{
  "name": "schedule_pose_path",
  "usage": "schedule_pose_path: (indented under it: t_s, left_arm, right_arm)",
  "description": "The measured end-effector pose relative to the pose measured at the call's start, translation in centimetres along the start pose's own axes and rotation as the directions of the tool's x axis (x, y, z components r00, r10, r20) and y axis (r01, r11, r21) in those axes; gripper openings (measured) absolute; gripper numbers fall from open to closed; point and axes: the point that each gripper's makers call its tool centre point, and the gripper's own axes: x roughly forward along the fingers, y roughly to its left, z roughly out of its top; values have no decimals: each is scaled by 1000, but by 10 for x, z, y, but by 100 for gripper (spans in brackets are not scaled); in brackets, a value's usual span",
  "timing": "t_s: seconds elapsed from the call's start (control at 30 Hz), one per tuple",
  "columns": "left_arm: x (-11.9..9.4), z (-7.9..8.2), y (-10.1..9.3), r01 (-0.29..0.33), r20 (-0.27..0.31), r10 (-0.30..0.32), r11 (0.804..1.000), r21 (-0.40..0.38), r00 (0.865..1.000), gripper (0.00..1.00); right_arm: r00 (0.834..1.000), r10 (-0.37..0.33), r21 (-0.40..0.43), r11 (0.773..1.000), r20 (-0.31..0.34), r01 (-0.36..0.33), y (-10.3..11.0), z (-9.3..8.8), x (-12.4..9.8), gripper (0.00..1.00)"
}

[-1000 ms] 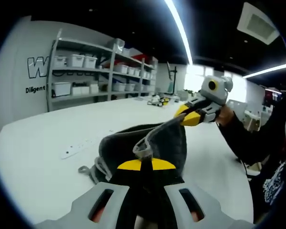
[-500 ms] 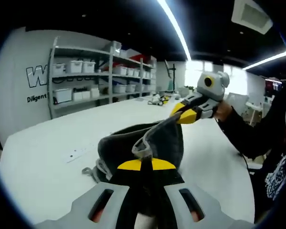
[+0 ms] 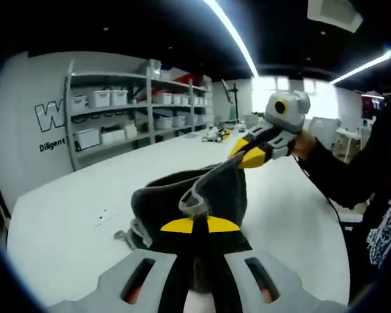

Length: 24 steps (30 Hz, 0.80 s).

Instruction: Open the folded towel by lifting each exposed corner and separating the folded layers until the towel lies flat within the target outline without major curled edges

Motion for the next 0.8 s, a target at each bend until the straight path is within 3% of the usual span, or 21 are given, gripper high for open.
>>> schedule_pose_path:
  t_s: [0.27, 0.8]
  left_arm:
    - [-2, -4, 0, -8, 13, 8, 1000, -27, 1000, 2]
    - [-17, -6, -17, -18, 24, 18, 1000, 10, 1000, 3]
  right_arm:
    - [1000, -2, -14, 1000, -1, 2, 9, 0, -2, 4]
    - [1000, 4, -25, 1000, 17, -4, 27, 2, -10, 4]
